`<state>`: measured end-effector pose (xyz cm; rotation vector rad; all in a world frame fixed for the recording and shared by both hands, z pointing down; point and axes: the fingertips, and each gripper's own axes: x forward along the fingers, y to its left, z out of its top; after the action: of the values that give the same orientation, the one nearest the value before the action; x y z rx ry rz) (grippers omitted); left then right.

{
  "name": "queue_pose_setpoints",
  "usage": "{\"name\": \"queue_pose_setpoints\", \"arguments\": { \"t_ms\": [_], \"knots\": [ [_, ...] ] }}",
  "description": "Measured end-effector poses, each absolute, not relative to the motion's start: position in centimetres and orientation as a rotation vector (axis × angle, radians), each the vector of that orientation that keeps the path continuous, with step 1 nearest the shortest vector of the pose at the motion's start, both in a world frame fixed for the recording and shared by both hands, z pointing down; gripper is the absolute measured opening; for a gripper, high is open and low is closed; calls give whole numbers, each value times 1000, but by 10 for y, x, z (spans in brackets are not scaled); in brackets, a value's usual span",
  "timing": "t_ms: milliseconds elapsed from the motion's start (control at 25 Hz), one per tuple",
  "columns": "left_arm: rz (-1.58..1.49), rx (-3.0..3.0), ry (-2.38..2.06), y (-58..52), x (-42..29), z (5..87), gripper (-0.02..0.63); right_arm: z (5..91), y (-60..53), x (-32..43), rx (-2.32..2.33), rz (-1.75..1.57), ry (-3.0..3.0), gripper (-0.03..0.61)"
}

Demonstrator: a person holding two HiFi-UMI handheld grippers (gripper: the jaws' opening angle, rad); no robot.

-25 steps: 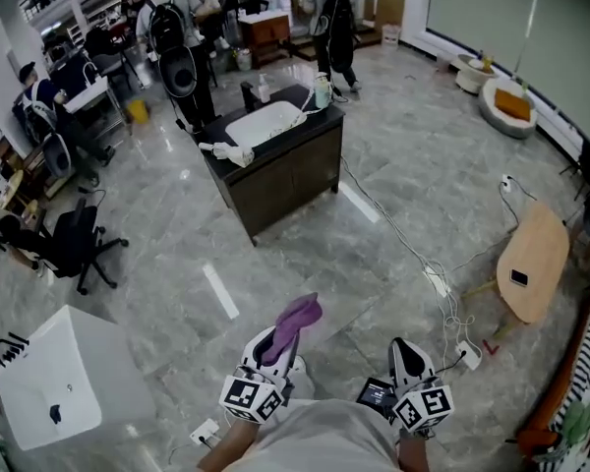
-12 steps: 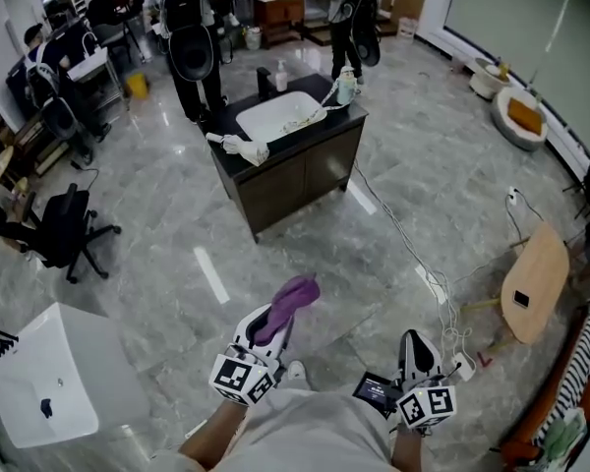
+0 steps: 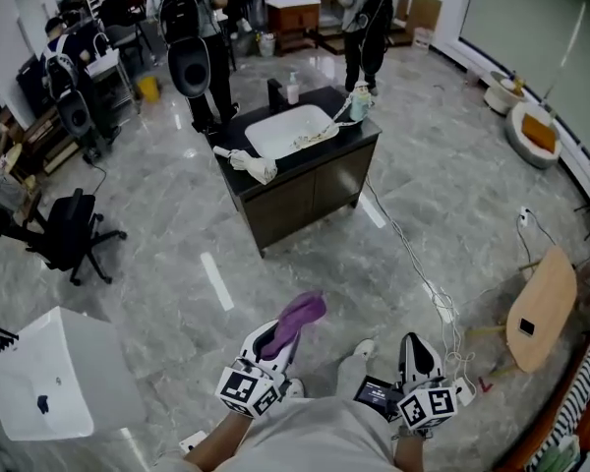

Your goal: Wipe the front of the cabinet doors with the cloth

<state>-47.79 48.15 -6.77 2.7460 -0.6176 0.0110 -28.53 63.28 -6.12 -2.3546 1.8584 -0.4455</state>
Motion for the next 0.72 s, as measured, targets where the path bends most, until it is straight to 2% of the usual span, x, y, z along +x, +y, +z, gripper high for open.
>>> {"name": "queue_pose_setpoints", "arguments": {
  "t_ms": [400,720],
  "knots": [
    [-15,2684,-839,424,-338,-69,100,-37,548,-146,-2191,-540,2085,26],
    [-120,2634,-979,399,-228,-87,100,-50,504,-37,-2054,-444,2280,26]
  ]
}}
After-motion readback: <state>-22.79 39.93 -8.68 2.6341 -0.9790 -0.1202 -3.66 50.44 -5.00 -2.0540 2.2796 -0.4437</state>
